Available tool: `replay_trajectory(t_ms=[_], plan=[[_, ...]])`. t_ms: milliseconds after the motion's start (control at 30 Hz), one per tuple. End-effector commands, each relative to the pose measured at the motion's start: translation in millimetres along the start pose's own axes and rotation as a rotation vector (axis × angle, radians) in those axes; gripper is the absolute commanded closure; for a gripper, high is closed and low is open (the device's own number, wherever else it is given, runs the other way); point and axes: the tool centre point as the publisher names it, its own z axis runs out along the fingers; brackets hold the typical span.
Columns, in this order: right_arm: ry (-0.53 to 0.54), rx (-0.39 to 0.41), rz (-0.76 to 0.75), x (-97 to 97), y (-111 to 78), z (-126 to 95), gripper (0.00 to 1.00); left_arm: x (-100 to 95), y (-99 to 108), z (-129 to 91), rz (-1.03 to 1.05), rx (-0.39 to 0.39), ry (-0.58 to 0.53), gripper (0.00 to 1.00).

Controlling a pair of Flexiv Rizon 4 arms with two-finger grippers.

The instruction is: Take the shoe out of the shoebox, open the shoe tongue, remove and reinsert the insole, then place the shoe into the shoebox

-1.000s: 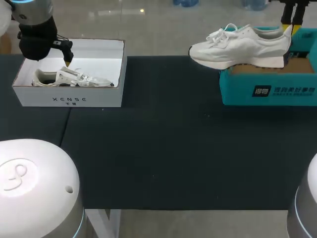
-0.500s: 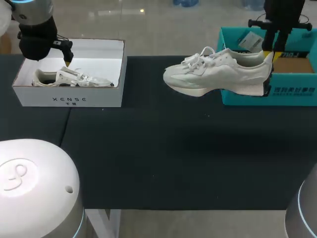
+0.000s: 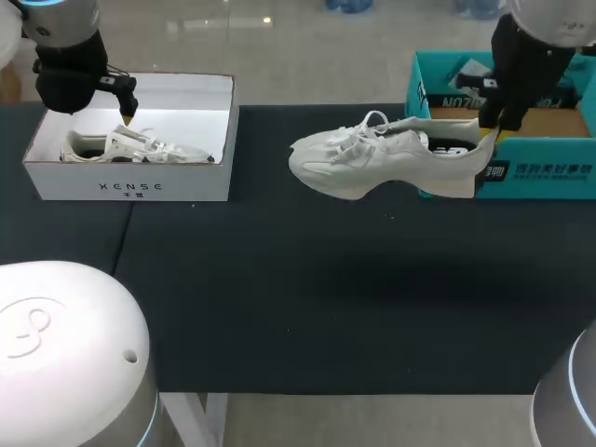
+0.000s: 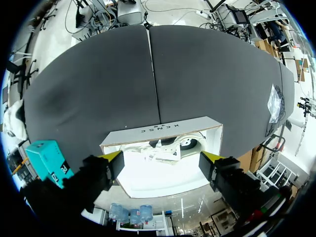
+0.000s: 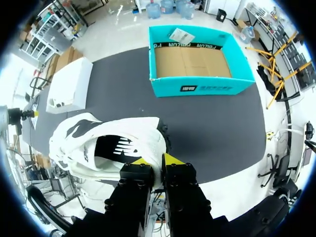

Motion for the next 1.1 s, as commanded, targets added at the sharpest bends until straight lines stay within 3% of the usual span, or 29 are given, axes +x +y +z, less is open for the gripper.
replay_trajectory(t_ms=[33, 400, 800, 1100], plan=[[0.009, -0.264, 0.001, -2.8, -4.8, -0.2, 1.00, 0.0, -0.8, 0.1, 0.001, -0.002, 0.001, 0.00], [0.025, -0.253, 0.005, 0.9, -5.7, 5.0, 1.00, 0.0, -0.8, 0.1, 0.001, -0.002, 0.001, 0.00], [0.059, -0.079, 0.049, 12.5, -42.8, 51.8, 1.00, 0.0, -0.8, 0.1, 0.001, -0.002, 0.001, 0.00], [0.078, 0.005, 0.093, 17.8, -66.5, 96.2, 1.00, 0.0, -0.8, 0.1, 0.001, -0.002, 0.001, 0.00]])
